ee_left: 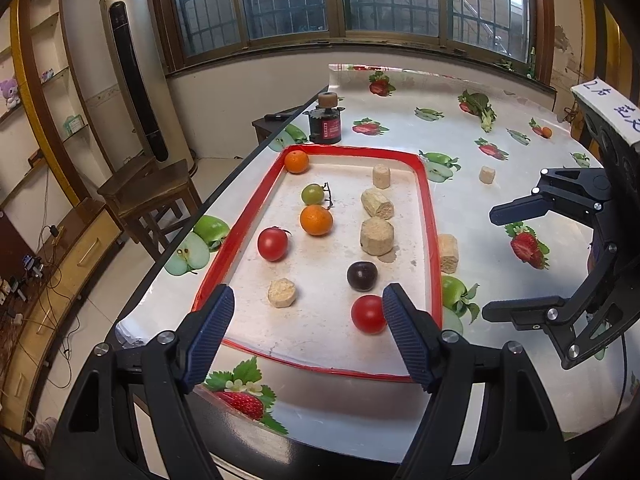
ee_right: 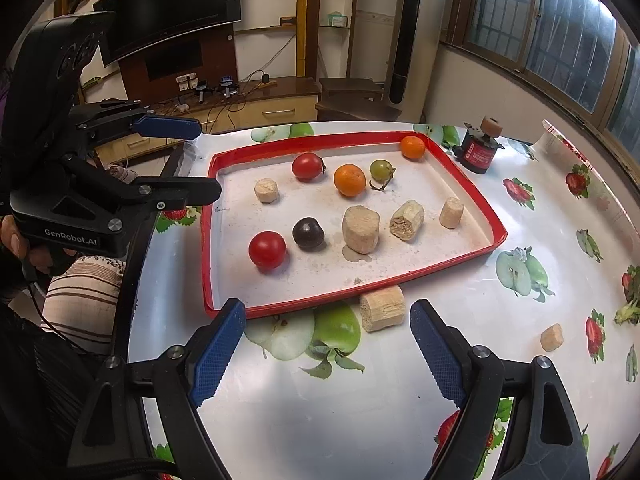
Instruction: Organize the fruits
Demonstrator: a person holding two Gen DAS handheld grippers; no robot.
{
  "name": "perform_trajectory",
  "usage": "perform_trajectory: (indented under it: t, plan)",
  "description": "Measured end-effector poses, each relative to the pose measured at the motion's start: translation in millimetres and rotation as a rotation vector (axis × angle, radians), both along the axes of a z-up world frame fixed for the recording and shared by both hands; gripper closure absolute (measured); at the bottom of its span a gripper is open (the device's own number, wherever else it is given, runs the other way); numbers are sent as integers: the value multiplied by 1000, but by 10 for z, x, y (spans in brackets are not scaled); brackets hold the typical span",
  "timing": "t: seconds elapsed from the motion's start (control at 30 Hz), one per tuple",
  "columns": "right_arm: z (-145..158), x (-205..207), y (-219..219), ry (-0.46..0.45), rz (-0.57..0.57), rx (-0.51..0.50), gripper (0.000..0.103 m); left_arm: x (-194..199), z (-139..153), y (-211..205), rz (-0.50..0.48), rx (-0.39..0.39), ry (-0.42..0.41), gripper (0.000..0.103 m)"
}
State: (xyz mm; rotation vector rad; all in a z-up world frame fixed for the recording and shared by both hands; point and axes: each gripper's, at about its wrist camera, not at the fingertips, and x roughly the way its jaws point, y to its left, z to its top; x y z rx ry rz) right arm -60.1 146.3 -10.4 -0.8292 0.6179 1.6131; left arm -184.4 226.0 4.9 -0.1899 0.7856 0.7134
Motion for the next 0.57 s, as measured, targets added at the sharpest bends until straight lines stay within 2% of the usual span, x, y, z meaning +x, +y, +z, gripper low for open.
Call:
perform_trajectory:
  t: [0.57]
  plan:
    - [-62, -16, -14, 14, -2, -2, 17, 37, -28, -9, -2, -3, 11, 26]
